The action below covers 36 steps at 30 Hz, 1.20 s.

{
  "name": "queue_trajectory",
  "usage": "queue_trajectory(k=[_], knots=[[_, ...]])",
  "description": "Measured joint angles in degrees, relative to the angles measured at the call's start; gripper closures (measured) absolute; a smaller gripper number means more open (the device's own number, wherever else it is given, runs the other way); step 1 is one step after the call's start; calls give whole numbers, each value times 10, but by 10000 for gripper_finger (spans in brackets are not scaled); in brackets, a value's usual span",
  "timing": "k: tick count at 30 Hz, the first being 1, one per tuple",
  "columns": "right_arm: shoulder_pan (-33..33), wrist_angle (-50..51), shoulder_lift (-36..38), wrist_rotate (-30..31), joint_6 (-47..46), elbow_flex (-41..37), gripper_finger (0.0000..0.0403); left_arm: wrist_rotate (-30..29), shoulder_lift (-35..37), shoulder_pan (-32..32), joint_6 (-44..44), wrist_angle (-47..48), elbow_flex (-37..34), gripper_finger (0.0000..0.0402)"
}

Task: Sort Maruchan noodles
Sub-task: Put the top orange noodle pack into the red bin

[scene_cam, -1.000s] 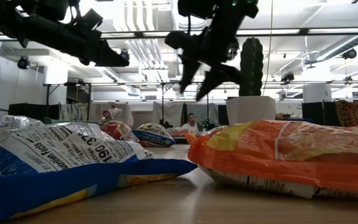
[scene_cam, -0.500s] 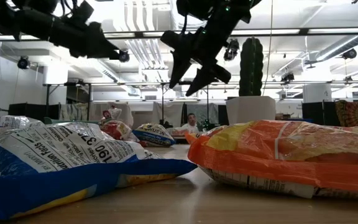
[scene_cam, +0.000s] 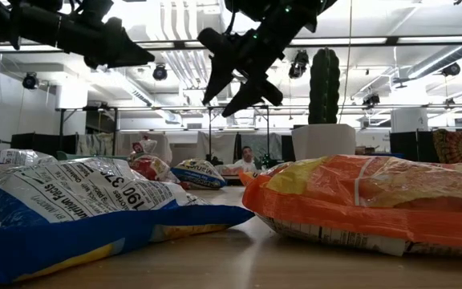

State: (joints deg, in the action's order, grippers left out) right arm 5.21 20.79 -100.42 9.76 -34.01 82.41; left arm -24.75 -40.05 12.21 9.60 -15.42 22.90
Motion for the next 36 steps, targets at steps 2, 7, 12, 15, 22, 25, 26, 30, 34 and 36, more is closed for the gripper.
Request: queue_trajectory(k=[2,7,12,15,22,25,26,30,34,36], knots=[[-5,-1,-4,-6,-4,11,172,0,0,0,0,0,0,216],[-20,-4,-35,-8,21,67,172,1,1,0,-1,-11,0,216],[-26,44,-73,-8,89,134,172,4,10,0,-6,-11,0,216],[-21,115,-90,-6,129,171,172,4,16,0,-6,-2,0,216],[0,282,-136,46,189,217,172,5,22,0,-6,6,-1,216],[5,318,-157,93,222,217,172,5,21,0,-7,5,-1,216],[5,327,-166,115,226,217,172,5,20,0,-7,5,-1,216],[14,370,-197,165,218,217,172,4,18,0,-7,5,-1,216],[28,403,-227,191,192,217,172,4,12,0,-6,5,-1,216],[35,415,-242,205,184,216,172,4,9,0,-4,5,-1,216]])
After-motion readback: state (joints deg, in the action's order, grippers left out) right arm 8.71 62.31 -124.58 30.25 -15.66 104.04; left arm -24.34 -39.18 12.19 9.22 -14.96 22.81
